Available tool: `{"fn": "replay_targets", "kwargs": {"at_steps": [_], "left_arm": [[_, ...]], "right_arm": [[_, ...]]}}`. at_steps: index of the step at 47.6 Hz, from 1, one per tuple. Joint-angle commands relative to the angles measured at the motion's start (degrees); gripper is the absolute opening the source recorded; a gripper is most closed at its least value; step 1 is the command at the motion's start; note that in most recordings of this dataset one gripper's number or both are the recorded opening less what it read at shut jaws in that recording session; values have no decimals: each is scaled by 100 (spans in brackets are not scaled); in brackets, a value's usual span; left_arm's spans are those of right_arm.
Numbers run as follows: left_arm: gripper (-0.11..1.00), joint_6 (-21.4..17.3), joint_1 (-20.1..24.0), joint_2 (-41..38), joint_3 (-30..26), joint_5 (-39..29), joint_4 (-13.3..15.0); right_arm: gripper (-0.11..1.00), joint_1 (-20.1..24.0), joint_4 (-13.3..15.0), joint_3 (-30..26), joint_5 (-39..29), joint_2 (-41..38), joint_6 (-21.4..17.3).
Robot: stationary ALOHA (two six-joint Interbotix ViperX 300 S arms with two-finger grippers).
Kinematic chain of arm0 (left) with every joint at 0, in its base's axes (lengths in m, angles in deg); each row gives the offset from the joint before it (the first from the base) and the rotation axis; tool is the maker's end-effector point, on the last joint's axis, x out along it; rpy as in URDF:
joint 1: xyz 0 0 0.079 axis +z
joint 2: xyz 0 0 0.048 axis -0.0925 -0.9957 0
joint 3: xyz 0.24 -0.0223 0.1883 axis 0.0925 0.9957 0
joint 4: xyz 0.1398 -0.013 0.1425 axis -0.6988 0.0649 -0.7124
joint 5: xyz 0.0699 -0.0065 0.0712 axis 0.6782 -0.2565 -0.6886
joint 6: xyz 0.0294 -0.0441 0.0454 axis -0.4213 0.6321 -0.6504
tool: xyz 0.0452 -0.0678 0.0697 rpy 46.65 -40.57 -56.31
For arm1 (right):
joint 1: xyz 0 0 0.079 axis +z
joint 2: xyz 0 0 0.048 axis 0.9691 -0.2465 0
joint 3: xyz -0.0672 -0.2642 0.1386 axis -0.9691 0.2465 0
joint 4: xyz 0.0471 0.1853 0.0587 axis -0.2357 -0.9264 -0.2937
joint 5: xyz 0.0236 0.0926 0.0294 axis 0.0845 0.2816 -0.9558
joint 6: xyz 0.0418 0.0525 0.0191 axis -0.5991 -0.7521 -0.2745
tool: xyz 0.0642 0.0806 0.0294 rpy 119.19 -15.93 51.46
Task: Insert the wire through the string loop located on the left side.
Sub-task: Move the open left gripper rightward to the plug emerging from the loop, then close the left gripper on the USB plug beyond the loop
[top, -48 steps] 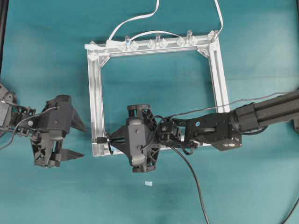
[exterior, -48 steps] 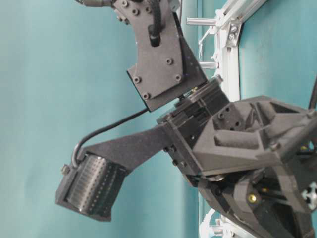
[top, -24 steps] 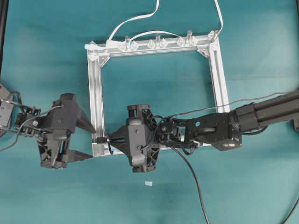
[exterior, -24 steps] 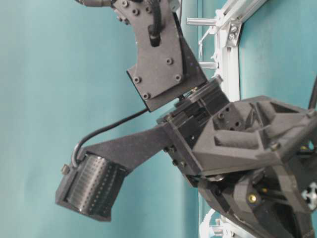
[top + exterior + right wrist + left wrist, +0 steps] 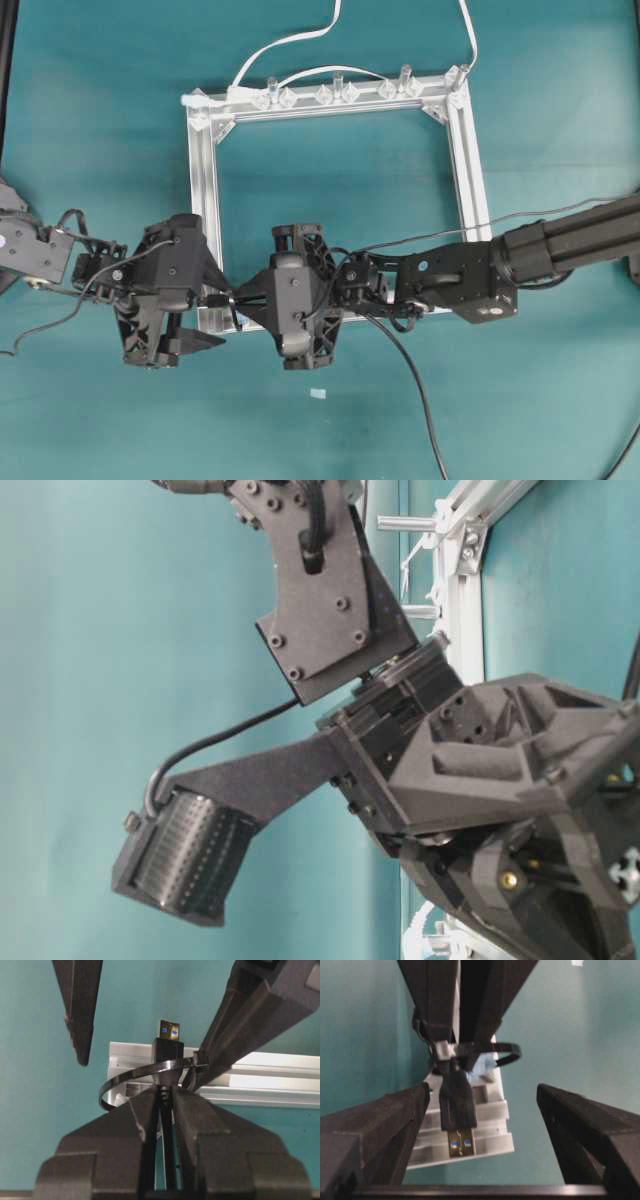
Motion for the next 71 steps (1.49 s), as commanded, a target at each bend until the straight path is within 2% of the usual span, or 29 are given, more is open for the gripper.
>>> {"fn": "replay_targets", "kwargs": {"at_steps": [1,6,9,13,18,20,62,65,71], "left_arm": [[91,26,35,26,-132,53,-9],[88,35,35,70,-105,44,-9],[81,35,26,88,-105,0,-9],[60,35,35,88,-114,-141,-9],[29,35,26,88,-123,-290,-9],[21,26,26,88,-132,-299,-9],[21,26,79,185,-141,-378,-9],[21,26,88,202,-141,-422,-9],[21,26,79,264,-132,-536,-9]], "right_arm": [[11,9,18,-141,26,123,18],[11,0,26,-141,26,123,18],[11,9,26,-132,35,132,18],[11,9,26,-141,26,123,18],[11,9,26,-132,26,132,18],[11,9,18,-141,26,132,18],[12,9,26,-62,-264,132,-53],[24,9,18,-62,-255,132,-62],[61,9,26,-62,-220,132,-53]]}}
